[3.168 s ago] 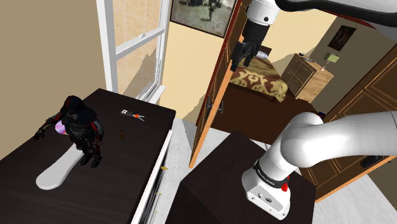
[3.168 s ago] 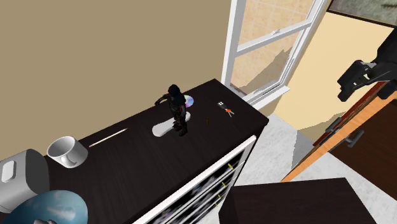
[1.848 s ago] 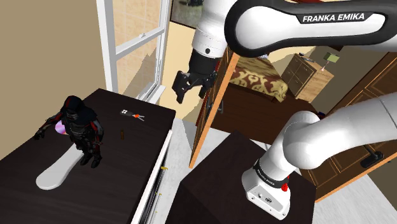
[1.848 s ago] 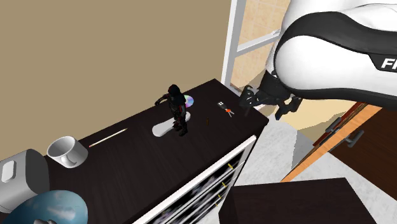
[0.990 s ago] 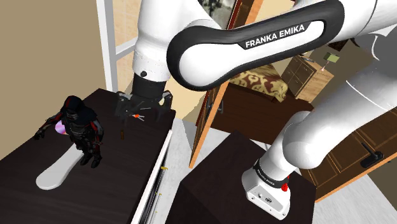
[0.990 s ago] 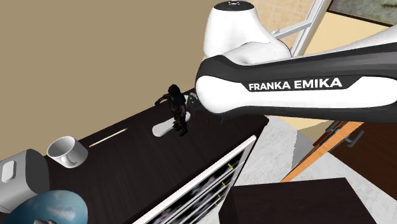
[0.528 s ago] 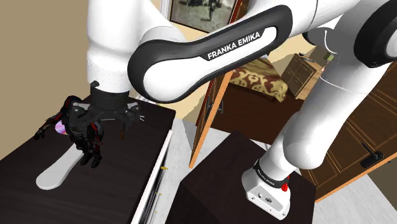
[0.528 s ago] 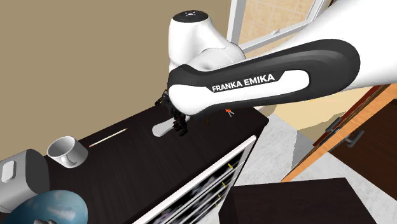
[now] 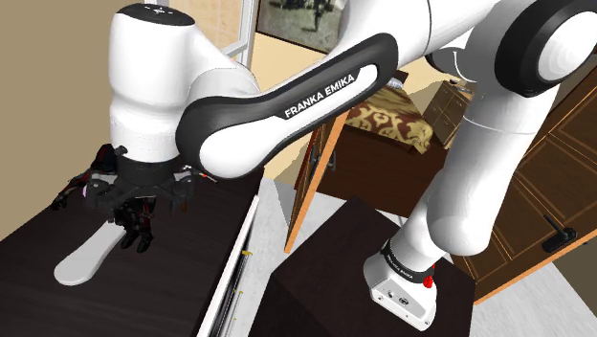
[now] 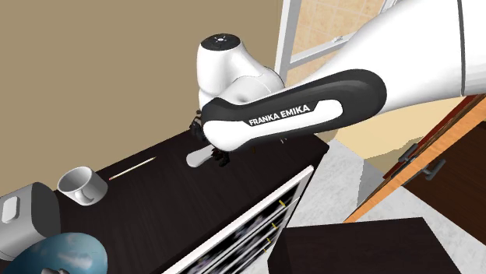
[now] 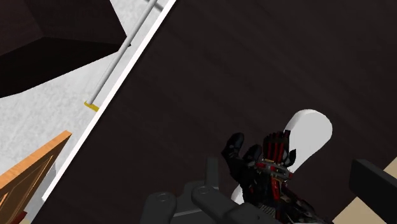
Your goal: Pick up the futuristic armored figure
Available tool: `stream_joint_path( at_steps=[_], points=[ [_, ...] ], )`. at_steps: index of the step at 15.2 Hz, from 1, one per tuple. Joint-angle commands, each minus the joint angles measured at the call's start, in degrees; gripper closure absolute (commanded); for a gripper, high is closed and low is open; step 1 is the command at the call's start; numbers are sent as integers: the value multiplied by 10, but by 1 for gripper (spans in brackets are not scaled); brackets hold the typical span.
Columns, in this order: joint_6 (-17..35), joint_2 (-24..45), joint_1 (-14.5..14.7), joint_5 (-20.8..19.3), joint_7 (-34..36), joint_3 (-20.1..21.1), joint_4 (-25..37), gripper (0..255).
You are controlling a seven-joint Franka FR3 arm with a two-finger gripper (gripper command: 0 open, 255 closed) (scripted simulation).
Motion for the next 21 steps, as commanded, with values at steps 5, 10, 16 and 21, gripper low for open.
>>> stream_joint_path(
  at_steps=[5,10,16,21],
  points=[
    [15,10,4,-11,8,-4,-7,255],
    [16,11,4,-11,8,-4,-7,255],
    [-4,-2,0,2,-1,1,3,255],
    [-37,-22,-6,22,-14,8,20,255]
  ],
)
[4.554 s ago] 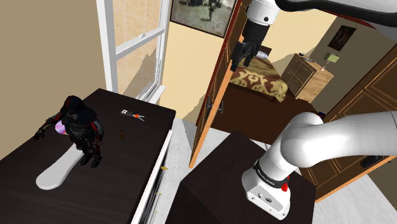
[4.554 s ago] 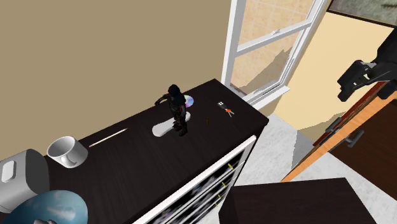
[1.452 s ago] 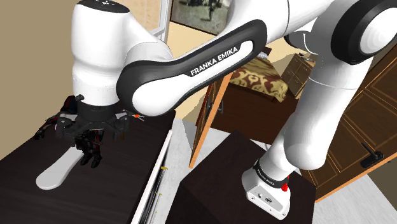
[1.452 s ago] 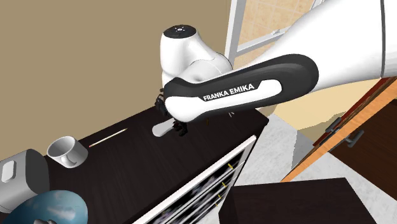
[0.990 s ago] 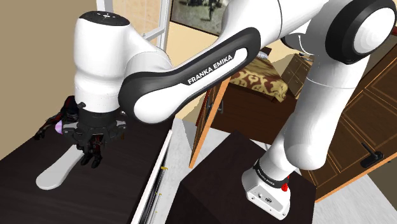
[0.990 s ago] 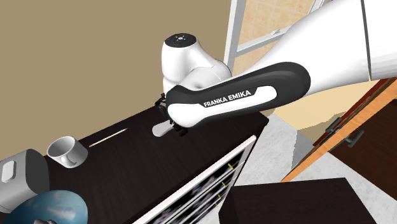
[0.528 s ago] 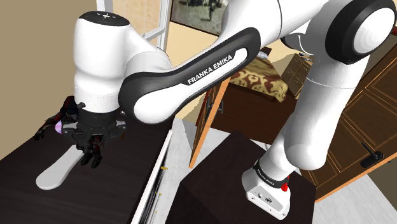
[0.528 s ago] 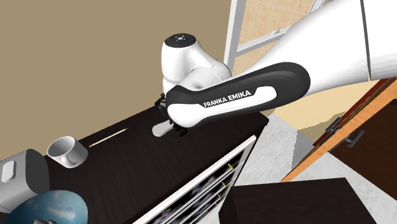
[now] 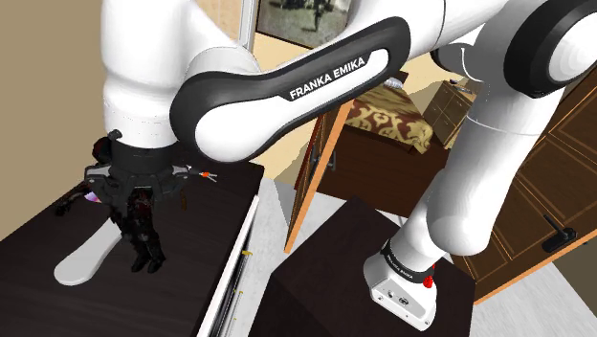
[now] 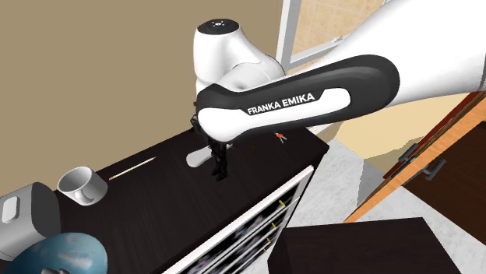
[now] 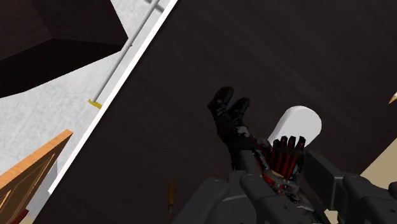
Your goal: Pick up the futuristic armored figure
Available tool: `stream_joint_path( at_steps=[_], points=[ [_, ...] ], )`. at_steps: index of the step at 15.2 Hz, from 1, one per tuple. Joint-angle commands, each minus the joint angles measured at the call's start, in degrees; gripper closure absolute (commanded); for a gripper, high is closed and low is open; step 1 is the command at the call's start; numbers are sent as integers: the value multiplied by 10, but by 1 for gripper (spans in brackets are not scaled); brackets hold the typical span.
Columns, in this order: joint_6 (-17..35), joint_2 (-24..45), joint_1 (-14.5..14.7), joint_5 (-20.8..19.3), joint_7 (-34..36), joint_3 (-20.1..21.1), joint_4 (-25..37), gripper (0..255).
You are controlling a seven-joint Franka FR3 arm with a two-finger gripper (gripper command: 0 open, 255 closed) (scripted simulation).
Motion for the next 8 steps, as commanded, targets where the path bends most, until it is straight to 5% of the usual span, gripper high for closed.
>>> stream_joint_path(
  at_steps=[1,8],
  points=[
    [-12,-10,-3,9,-7,3,5,255],
    [-54,-30,-8,29,-20,8,32,255]
  ],
)
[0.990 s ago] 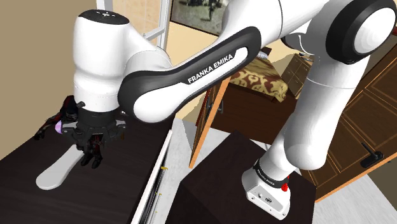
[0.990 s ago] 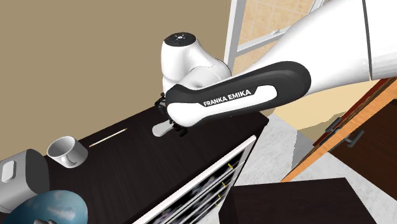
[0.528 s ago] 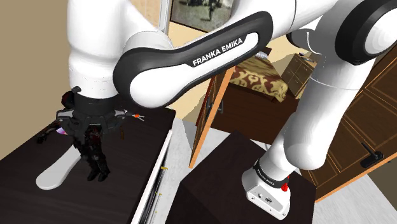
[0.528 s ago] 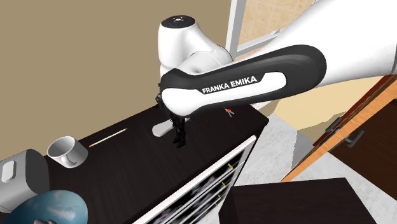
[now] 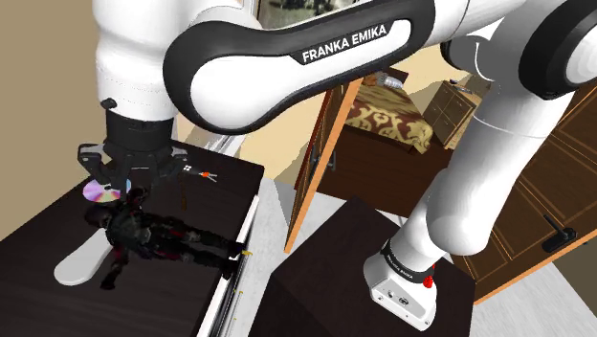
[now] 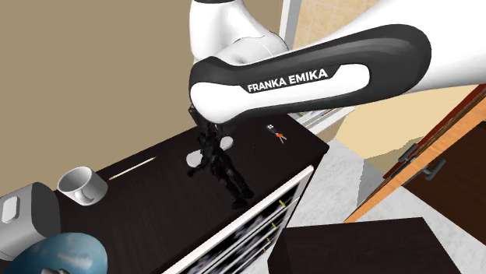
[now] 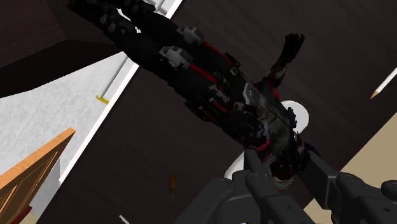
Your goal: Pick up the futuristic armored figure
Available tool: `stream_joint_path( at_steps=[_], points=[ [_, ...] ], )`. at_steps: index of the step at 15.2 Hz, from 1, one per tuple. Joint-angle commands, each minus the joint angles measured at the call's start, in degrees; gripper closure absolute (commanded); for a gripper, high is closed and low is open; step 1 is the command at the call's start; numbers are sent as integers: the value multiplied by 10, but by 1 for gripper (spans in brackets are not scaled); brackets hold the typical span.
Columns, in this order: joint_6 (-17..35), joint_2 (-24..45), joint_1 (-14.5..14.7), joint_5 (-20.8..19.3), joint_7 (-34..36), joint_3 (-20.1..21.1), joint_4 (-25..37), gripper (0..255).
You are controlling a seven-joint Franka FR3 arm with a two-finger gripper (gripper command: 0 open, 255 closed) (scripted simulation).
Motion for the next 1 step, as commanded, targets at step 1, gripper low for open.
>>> stream_joint_path(
  at_steps=[1],
  points=[
    [-4,-1,0,1,-1,0,3,255]
  ],
)
